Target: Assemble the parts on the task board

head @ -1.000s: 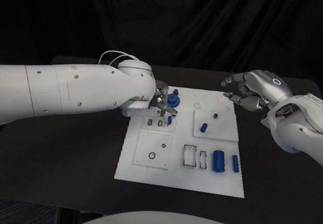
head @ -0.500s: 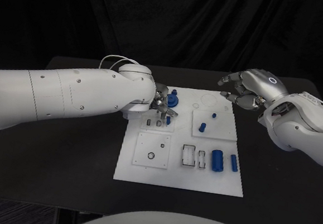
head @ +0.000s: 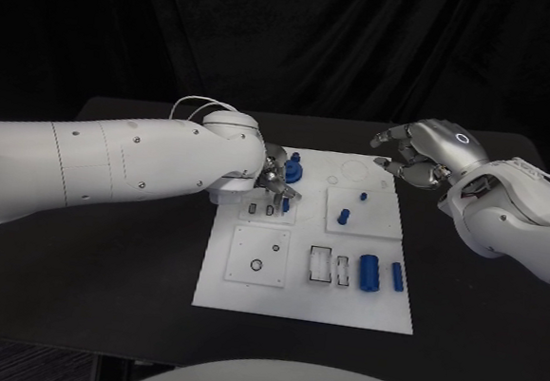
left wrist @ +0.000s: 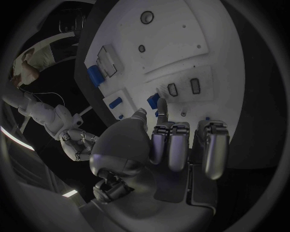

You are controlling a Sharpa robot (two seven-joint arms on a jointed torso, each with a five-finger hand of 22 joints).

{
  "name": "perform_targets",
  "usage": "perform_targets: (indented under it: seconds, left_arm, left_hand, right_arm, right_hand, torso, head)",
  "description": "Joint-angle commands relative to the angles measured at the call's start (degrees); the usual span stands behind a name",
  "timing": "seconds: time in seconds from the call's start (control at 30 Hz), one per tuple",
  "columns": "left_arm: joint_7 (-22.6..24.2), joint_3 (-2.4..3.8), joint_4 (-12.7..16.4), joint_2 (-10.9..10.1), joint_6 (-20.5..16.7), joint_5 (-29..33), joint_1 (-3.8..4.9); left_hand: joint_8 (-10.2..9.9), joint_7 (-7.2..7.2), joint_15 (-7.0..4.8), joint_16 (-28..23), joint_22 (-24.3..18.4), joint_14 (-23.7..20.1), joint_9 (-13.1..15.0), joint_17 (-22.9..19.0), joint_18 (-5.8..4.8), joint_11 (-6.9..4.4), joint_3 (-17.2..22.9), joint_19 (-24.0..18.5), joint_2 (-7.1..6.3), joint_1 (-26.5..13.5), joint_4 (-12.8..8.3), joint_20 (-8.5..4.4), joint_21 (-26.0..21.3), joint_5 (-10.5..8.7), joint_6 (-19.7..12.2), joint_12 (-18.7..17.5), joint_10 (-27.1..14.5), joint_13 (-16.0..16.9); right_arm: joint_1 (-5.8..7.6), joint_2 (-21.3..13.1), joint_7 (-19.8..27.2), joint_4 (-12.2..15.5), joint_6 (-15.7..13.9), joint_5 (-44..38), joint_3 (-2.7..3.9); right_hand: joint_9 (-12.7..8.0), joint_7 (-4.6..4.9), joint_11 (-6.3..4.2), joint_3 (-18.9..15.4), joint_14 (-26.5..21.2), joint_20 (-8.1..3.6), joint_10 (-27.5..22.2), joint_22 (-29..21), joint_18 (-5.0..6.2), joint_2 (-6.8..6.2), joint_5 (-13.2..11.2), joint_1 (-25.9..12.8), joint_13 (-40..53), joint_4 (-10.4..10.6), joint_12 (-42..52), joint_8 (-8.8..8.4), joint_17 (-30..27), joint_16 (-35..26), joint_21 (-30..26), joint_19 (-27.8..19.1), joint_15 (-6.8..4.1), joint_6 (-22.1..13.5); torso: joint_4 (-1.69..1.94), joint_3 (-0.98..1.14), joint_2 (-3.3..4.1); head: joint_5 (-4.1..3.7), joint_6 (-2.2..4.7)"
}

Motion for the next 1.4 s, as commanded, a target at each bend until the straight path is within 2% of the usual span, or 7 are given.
perform_targets:
  seconds: [0.03,0.4,0.7,0.9,1.1,1.3,1.4]
  left_arm:
    - [1.15,0.04,-0.20,0.27,0.75,0.02,-0.23]
    - [0.98,0.04,-0.51,0.56,0.63,0.02,-1.06]
    - [0.93,0.04,-0.95,0.76,0.77,0.02,-1.30]
    - [1.26,0.04,-1.05,0.87,0.51,0.02,-1.38]
    - [1.55,0.05,-0.85,0.72,0.22,0.02,-1.44]
    - [1.46,0.05,-0.41,0.22,-0.36,0.02,-1.50]
    - [1.31,0.05,-0.01,-0.23,-0.67,0.02,-1.51]
  left_hand:
    - [-0.42,0.02,-0.39,0.15,8.91,5.95,0.18,15.10,-0.04,-0.27,0.54,1.29,-0.11,0.78,-0.08,-0.35,-0.27,0.53,0.39,0.19,5.97,15.04]
    - [-1.62,-0.05,-0.44,0.15,8.76,5.95,0.71,15.10,0.01,-0.33,1.93,1.17,-0.39,1.76,-1.17,-0.39,-0.42,1.42,0.50,0.19,5.97,15.04]
    - [-2.52,-0.11,-0.51,0.15,8.95,5.95,1.18,15.10,-0.03,-0.40,3.39,1.32,-0.69,2.40,-2.08,-0.46,-0.40,2.15,0.70,0.19,5.97,15.04]
    - [-3.69,-0.26,-0.66,0.15,8.98,5.95,1.98,15.10,-0.03,-0.56,5.77,1.38,-1.46,2.50,-2.94,-0.61,-0.48,5.37,1.21,0.19,5.97,15.04]
    - [-5.04,-0.46,-0.87,0.15,9.07,5.95,3.30,15.10,-0.04,-0.75,10.81,1.46,-3.28,2.43,-4.35,-0.81,-0.56,9.53,1.89,0.19,5.97,15.04]
    - [-6.14,-0.52,-0.95,0.15,9.17,5.95,4.83,15.10,-0.04,-0.84,16.27,1.52,-5.59,0.80,-5.30,-0.92,-0.66,10.87,2.59,0.19,5.97,15.04]
    - [-6.14,-0.52,-0.95,0.15,9.17,5.95,4.83,15.10,-0.04,-0.84,16.27,1.52,-5.59,0.80,-5.30,-0.92,-0.66,10.87,2.59,0.19,5.97,15.04]
  right_arm:
    - [-0.16,-0.08,-0.91,0.01,0.16,-0.18,0.03]
    - [-0.17,-0.10,-0.92,0.09,0.17,-0.18,0.03]
    - [-0.17,-0.24,-1.04,0.12,0.29,-0.18,0.03]
    - [-0.17,-0.28,-1.12,0.12,0.49,-0.18,0.03]
    - [-0.22,-0.35,-1.19,0.09,0.59,-0.18,0.03]
    - [-0.27,-0.38,-1.26,0.10,0.71,-0.18,0.03]
    - [-0.28,-0.43,-1.34,0.10,0.77,-0.18,0.03]
  right_hand:
    - [-0.08,-0.11,-0.16,0.02,6.05,-0.31,6.06,12.92,0.29,-0.22,0.24,-0.47,15.09,0.36,0.15,0.02,15.10,0.17,0.28,2.33,-0.33,0.43]
    - [-0.08,-0.11,-0.16,0.02,6.05,-0.31,6.06,12.92,0.29,-0.22,0.24,-0.47,15.09,0.36,0.15,0.02,15.10,0.17,0.28,2.33,-0.33,0.43]
    - [-0.11,-0.11,-0.15,0.07,6.05,-0.31,6.06,12.87,0.32,-0.26,0.32,-0.41,15.09,0.35,0.15,0.01,15.10,0.17,0.14,2.27,-0.33,0.50]
    - [-0.13,-0.10,-0.15,0.11,6.04,-0.31,6.06,12.75,0.41,-0.29,0.37,-0.37,15.09,0.34,0.15,0.00,15.06,0.12,-0.20,2.08,-0.32,0.54]
    - [-0.17,-0.08,-0.14,0.20,5.98,-0.31,6.06,12.69,0.46,-0.29,0.44,-0.27,15.09,0.32,0.15,-0.02,14.94,-0.05,-0.37,1.99,-0.32,0.57]
    - [-0.19,-0.07,-0.14,0.25,5.95,-0.31,5.95,12.64,0.49,-0.30,0.47,-0.22,15.00,0.30,0.05,-0.03,14.85,-0.16,-0.51,1.92,-0.32,0.59]
    - [-0.21,-0.06,-0.13,0.29,5.92,-0.31,5.81,12.62,0.51,-0.30,0.50,-0.18,14.89,0.30,-0.06,-0.04,14.79,-0.26,-0.58,1.88,-0.31,0.60]
  torso:
    - [0.08,0.05,0.01]
    - [-0.13,-0.03,0.07]
    - [0.04,0.00,0.04]
    - [-0.02,-0.04,0.03]
    - [0.03,-0.09,-0.02]
    - [0.06,-0.14,-0.07]
    - [0.01,-0.10,-0.09]
  head:
    - [-0.30,-0.01]
    - [-0.18,-0.01]
    - [-0.62,-0.01]
    - [-0.48,-0.01]
    - [-0.44,-0.01]
    - [-0.39,-0.01]
    - [-0.29,-0.01]
